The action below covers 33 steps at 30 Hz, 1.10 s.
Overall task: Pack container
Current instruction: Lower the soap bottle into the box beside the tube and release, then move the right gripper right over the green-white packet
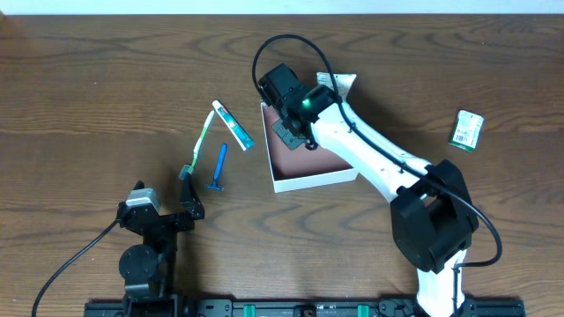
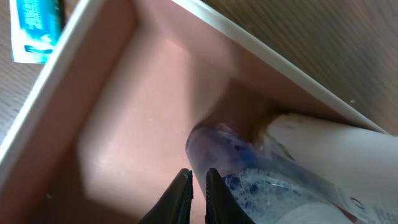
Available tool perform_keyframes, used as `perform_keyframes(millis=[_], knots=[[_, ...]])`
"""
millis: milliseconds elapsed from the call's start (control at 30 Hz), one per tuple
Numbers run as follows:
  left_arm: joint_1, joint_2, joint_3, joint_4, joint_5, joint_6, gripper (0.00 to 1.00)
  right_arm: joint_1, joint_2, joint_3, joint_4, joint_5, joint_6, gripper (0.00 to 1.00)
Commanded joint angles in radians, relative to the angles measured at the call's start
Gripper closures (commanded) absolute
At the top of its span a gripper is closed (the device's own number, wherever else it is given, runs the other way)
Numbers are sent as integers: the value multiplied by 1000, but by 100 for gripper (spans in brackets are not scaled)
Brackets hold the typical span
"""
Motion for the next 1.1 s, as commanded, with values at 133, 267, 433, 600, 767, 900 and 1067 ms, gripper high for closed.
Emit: perform_keyframes(millis=[133, 267, 433, 600, 767, 900, 1067], knots=[[-2, -5, -14, -39, 7, 3, 2, -26, -1, -6, -19, 52, 3, 90], [-2, -5, -14, -39, 7, 3, 2, -28, -1, -6, -16, 51, 2, 90], [-2, -5, -14, -39, 7, 3, 2, -9, -2, 14, -1, 23, -23, 90], [-2, -5, -14, -39, 7, 3, 2, 39, -32, 127, -33, -26, -36, 78], [-2, -5, -14, -39, 7, 3, 2, 80, -93, 326, -139, -42, -12, 51], [-2, -5, -14, -39, 7, 3, 2, 59, -156, 452, -250, -29, 72, 32], [-2, -5, -14, -39, 7, 3, 2, -54, -249, 528, -408, 27, 212, 15]])
